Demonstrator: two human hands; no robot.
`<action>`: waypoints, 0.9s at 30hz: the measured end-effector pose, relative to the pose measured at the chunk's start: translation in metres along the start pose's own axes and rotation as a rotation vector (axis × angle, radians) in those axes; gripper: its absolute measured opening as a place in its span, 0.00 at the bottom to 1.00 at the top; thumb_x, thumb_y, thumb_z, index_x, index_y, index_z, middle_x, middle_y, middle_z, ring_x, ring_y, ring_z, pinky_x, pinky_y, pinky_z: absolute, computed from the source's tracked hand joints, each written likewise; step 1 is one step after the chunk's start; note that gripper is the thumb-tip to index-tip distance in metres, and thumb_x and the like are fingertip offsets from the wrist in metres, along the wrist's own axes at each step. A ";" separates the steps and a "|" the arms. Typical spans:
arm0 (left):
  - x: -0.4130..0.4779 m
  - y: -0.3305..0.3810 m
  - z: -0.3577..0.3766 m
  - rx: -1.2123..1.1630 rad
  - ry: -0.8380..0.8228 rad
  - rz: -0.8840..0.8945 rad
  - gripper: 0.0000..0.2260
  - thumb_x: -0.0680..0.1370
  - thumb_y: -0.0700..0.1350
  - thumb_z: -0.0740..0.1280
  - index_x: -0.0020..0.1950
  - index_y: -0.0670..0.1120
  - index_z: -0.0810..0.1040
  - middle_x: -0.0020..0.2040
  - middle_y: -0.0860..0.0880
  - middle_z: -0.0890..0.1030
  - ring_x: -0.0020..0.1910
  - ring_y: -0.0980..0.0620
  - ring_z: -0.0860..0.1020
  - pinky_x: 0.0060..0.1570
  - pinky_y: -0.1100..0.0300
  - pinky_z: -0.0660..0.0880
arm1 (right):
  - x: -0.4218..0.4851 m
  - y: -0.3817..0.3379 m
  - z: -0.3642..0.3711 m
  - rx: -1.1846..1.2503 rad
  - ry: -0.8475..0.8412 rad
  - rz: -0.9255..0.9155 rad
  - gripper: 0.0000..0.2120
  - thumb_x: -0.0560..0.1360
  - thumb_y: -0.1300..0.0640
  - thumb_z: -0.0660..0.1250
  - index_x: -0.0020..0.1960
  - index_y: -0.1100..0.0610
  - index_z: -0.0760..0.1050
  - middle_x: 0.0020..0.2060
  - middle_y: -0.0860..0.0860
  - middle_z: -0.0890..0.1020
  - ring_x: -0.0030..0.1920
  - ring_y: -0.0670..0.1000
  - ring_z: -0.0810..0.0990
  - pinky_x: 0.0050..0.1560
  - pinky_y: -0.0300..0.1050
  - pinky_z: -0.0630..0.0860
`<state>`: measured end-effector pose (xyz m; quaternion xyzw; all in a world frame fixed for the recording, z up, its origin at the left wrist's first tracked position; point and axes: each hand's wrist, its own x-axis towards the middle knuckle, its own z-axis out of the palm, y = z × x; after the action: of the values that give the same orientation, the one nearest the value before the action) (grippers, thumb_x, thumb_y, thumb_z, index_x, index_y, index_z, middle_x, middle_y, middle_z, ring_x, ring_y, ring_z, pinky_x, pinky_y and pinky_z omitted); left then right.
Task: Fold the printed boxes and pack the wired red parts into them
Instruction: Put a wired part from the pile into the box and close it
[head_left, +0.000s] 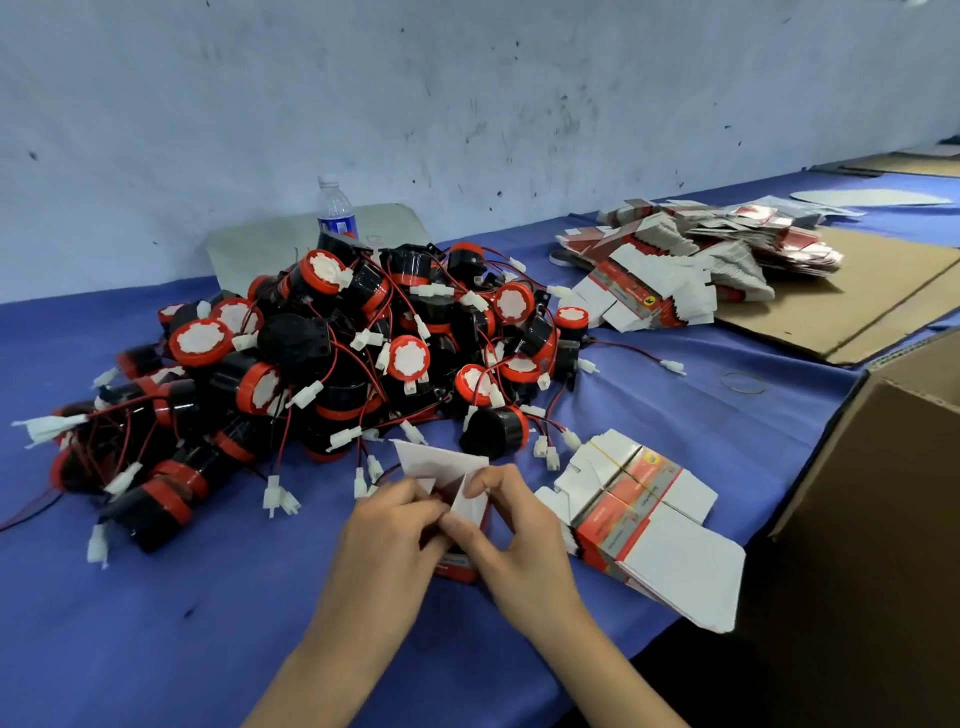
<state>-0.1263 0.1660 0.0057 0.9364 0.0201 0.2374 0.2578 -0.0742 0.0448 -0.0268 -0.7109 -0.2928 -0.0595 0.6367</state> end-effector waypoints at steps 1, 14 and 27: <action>-0.005 0.003 0.000 -0.025 0.029 -0.030 0.10 0.69 0.33 0.75 0.45 0.47 0.85 0.40 0.54 0.80 0.39 0.54 0.77 0.39 0.61 0.74 | -0.001 0.000 0.000 0.004 0.010 0.000 0.09 0.73 0.55 0.69 0.45 0.49 0.68 0.39 0.48 0.75 0.39 0.54 0.74 0.41 0.47 0.73; -0.055 0.003 0.013 0.343 0.134 0.103 0.20 0.69 0.46 0.72 0.61 0.45 0.82 0.61 0.45 0.81 0.61 0.47 0.73 0.56 0.50 0.76 | 0.000 0.003 -0.006 0.074 0.005 0.033 0.09 0.74 0.58 0.70 0.47 0.49 0.70 0.39 0.44 0.77 0.42 0.47 0.77 0.44 0.41 0.75; -0.016 0.024 0.000 0.634 -0.165 0.011 0.18 0.72 0.41 0.70 0.59 0.57 0.81 0.77 0.43 0.33 0.74 0.34 0.32 0.72 0.39 0.39 | -0.002 -0.001 -0.006 0.064 -0.006 0.009 0.04 0.76 0.47 0.62 0.48 0.47 0.72 0.42 0.45 0.79 0.45 0.49 0.78 0.45 0.39 0.74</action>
<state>-0.1427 0.1432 0.0108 0.9862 0.0669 0.1440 -0.0471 -0.0746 0.0388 -0.0256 -0.6915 -0.2933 -0.0451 0.6586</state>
